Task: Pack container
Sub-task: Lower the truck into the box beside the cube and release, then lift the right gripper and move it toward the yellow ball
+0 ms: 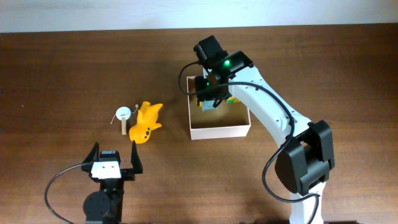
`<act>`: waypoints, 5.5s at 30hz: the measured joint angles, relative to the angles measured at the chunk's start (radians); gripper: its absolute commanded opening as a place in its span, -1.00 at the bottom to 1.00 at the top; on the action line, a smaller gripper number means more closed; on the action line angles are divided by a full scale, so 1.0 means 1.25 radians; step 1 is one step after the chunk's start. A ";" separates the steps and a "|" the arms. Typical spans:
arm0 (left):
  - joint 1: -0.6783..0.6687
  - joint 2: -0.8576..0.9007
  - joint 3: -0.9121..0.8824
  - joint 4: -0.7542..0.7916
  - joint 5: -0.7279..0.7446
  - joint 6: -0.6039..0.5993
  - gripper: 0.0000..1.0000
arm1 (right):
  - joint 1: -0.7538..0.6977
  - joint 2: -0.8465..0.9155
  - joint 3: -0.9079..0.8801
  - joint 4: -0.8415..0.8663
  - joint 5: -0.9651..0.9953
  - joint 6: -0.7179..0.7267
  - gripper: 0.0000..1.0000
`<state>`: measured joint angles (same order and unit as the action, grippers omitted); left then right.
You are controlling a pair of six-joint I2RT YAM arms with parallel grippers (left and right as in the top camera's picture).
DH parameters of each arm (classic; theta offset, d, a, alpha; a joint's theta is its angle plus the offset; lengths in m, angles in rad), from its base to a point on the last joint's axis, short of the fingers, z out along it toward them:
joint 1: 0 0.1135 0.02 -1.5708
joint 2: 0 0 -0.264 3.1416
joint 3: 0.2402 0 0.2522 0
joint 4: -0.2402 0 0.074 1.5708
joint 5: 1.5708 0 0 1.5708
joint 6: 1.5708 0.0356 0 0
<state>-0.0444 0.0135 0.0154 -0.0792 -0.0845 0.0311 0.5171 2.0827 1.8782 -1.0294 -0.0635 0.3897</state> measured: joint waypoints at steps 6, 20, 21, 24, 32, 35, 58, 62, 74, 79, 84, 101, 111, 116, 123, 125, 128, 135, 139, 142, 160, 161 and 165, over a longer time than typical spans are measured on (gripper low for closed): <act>0.000 0.000 0.000 0.000 0.000 0.000 0.99 | 0.000 0.000 -0.056 0.054 0.003 0.002 -0.19; 0.000 0.000 0.000 0.000 0.000 0.000 0.99 | 0.012 0.000 -0.155 0.184 -0.004 0.002 -0.18; 0.000 0.000 0.000 0.000 0.000 0.000 0.98 | 0.013 0.000 -0.155 0.188 -0.004 0.002 -0.18; 0.000 0.000 0.000 0.000 0.000 0.000 0.99 | 0.016 0.000 -0.155 0.200 -0.004 0.002 -0.07; 0.000 0.000 0.000 0.000 0.000 0.000 0.99 | 0.016 0.000 -0.156 0.202 -0.004 0.002 0.21; 0.000 0.000 0.000 0.000 0.000 0.000 0.99 | 0.016 0.000 -0.156 0.202 -0.004 0.003 0.21; 0.000 0.000 0.000 0.000 0.000 0.000 0.99 | 0.016 -0.005 -0.040 0.090 -0.006 -0.068 -0.04; 0.000 0.000 0.000 0.000 0.000 0.000 0.99 | 0.016 -0.009 -0.034 0.044 0.036 -0.047 -0.37; 0.000 0.000 0.000 0.000 0.000 0.000 0.99 | 0.016 -0.006 -0.067 0.046 0.119 0.017 -0.78; 0.000 0.000 0.000 0.000 0.000 0.000 0.98 | 0.016 -0.002 -0.120 0.086 0.127 0.028 -0.91; 0.000 0.000 0.000 0.000 0.000 0.000 0.98 | 0.016 0.000 -0.154 0.117 0.129 0.042 -0.92; 0.000 0.000 0.000 0.000 0.000 0.000 0.98 | 0.016 0.016 -0.198 0.220 0.104 0.037 -0.91; 0.000 0.000 0.000 0.000 0.000 0.000 0.99 | 0.016 0.024 -0.198 0.258 0.086 0.000 -0.91; 0.000 0.000 0.000 0.000 0.000 0.000 0.99 | 0.016 0.024 -0.198 0.265 0.086 -0.028 -0.89; 0.000 0.000 0.000 0.000 0.000 0.000 0.98 | 0.007 0.024 -0.198 0.266 0.089 -0.045 -0.02; 0.000 0.000 0.000 0.000 0.000 0.000 0.99 | 0.002 0.024 -0.198 0.266 0.089 -0.047 -0.02; 0.000 0.000 0.000 0.000 0.000 0.000 0.98 | -0.010 0.024 -0.198 0.265 0.089 -0.048 -0.02; 0.000 0.000 0.000 0.000 0.000 0.000 0.98 | -0.030 0.024 -0.198 0.261 0.077 -0.069 -0.02; 0.000 0.000 0.000 0.000 0.000 0.000 0.98 | -0.030 0.024 -0.198 0.261 0.065 -0.083 -0.01; 0.000 0.000 0.000 0.000 0.000 0.000 0.99 | -0.030 0.024 -0.194 0.247 0.054 -0.088 -0.02; 0.000 0.000 0.000 0.000 0.000 0.000 0.99 | -0.039 0.023 0.042 0.060 0.112 -0.066 0.15; 0.000 0.000 0.000 0.000 0.000 0.000 0.99 | -0.048 0.023 0.059 0.031 0.124 -0.059 0.15; 0.000 0.000 0.000 0.000 0.000 0.000 0.99 | -0.107 0.013 0.086 -0.053 0.151 -0.037 0.24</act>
<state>-0.0444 0.0135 0.0154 -0.0792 -0.0845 0.0311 0.3836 2.0995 1.9854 -1.0962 0.1249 0.3439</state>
